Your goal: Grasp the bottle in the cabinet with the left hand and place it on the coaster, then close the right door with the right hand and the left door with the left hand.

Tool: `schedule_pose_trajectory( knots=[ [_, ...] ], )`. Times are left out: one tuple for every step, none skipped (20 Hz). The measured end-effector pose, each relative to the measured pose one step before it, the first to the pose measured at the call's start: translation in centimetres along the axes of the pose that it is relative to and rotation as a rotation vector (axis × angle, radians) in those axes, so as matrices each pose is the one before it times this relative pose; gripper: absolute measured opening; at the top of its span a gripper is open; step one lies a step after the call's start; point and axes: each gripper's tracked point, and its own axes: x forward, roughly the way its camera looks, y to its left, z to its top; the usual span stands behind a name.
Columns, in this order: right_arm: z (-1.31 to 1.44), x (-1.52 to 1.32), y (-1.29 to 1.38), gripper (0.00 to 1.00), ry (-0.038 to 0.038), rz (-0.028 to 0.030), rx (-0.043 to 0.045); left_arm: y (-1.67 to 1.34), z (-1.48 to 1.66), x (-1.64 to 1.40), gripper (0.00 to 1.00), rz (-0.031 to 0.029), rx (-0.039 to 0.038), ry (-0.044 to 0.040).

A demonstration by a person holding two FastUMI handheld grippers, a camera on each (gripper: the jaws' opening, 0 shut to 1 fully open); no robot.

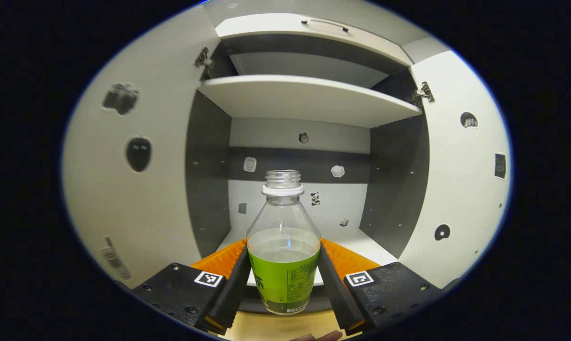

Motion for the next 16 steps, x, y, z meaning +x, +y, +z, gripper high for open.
schedule_pose_trajectory(
  knots=[
    [0.059,-0.482,0.003,0.96,-0.00074,0.01178,0.00011,0.049,0.29,-1.641,0.79,0.00561,-0.00625,-0.00468],
    [0.162,-0.456,0.134,0.96,-0.00266,0.01145,0.0073,0.094,0.206,-1.655,0.79,0.00376,-0.01012,-0.00738],
    [0.125,-0.457,0.038,0.96,-0.00153,0.01197,0.0097,-0.09,0.181,-1.407,0.79,-0.00028,-0.01113,-0.00616],
    [-0.161,-0.417,0.036,0.96,0.00199,0.01093,0.0075,-0.024,-0.171,-1.437,0.79,0.00214,-0.00563,0.00023],
    [-0.212,-0.405,-0.053,0.96,0.00424,0.00916,0.00065,0.165,-0.254,-1.267,0.79,0.00846,-0.00003,0.00168],
    [-0.156,-0.377,-0.019,0.96,0.00294,0.00834,-0.00868,-0.127,-0.251,-1.277,0.79,-0.00177,0.00193,-0.00461],
    [-0.153,-0.24,-0.103,0.96,0.00237,0.00505,-0.0152,-0.133,-0.197,-1.007,0.79,0.0027,0.00419,-0.00992],
    [-0.197,-0.289,-0.126,0.96,0.00344,0.00527,-0.01479,0.098,-0.525,-1.057,0.79,0.00823,0.00341,-0.00838],
    [-0.249,-0.338,0.001,0.96,0.00434,0.00692,-0.01006,-0.098,-0.507,-0.894,0.77,0.00394,0.00142,-0.00481],
    [-0.284,-0.236,0.002,0.96,0.00792,0.00461,-0.00087,-0.129,-0.7,-0.781,0.79,0.00296,0.00195,-0.00609],
    [-0.37,-0.286,-0.067,0.96,0.00807,0.00357,0.00542,-0.167,-0.397,-0.64,0.79,0.00203,-0.00404,-0.02929],
    [-0.288,-0.12,0.02,0.96,0.00667,0.00348,0.00577,-0.093,-0.102,-0.319,0.81,0.00437,-0.00848,-0.03961],
    [-0.364,-0.002,-0.112,0.96,0.0061,-0.00103,0.00374,-0.049,-0.178,-0.379,0.8,0.00326,-0.00482,-0.04278],
    [-0.406,-0.029,-0.058,0.96,0.00759,-0.00106,-0.00208,0.01,-0.805,-0.613,0.79,0.00952,0.003,-0.02569],
    [-0.536,0.071,-0.107,0.96,0.00918,-0.00574,-0.00713,-0.06,-1.292,-0.56,0.79,0.00686,0.00462,0.00337],
    [-0.464,0.017,-0.152,0.96,0.00726,-0.00732,-0.00901,-0.31,-1.908,-0.557,0.79,-0.00119,0.00098,0.02058]
  ],
)
